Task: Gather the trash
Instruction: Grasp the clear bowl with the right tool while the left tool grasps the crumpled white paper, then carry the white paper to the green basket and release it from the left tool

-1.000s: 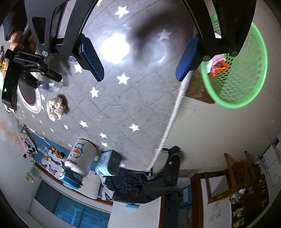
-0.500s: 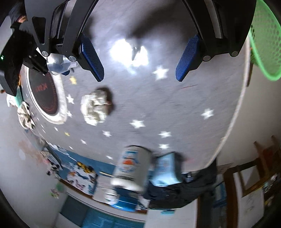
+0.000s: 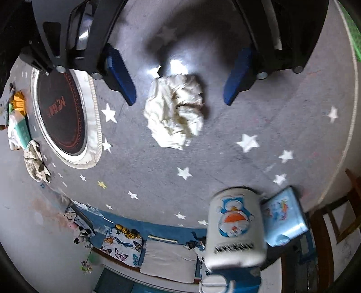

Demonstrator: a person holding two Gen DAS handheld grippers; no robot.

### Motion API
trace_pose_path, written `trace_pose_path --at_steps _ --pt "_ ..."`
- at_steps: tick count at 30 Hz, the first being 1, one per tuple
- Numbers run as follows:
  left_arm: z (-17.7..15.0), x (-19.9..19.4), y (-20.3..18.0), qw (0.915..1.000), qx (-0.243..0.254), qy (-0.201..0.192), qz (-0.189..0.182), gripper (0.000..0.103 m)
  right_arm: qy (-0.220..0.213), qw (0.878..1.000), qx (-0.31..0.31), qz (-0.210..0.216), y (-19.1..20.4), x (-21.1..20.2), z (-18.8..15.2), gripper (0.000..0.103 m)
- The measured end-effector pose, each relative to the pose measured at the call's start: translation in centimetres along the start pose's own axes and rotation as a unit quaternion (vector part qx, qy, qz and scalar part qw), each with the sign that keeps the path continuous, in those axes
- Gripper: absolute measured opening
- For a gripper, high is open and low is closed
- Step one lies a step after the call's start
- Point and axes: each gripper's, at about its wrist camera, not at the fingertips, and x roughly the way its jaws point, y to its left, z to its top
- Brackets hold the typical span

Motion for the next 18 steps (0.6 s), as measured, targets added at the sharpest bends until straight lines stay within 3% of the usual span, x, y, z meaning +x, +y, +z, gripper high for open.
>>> trace_pose_path --at_steps 2,3,6,13,18 --pt "0.0 0.8 -0.1 1.0 -0.001 0.005 0.003 0.065 0.0 1.0 0.005 0.0 -0.2 0.0 -0.1 0.071" --pt "0.0 1.1 -0.2 1.0 0.0 0.006 0.0 0.053 0.001 1.0 0.007 0.001 -0.2 0.0 -0.1 0.071" --pt "-0.2 1.1 0.0 1.0 -0.002 0.001 -0.004 0.042 -0.001 1.0 0.008 0.0 0.0 -0.1 -0.2 0.071" --pt "-2.3 -2.6 1.4 0.9994 0.002 -0.025 0.025 0.039 -0.006 1.0 0.004 0.003 1.4 -0.4 -0.2 0.071" --pt "-5.5 -6.9 4.2 0.9981 -0.014 -0.044 0.042 0.039 -0.008 1.0 -0.005 0.015 4.2 -0.7 -0.4 0.071"
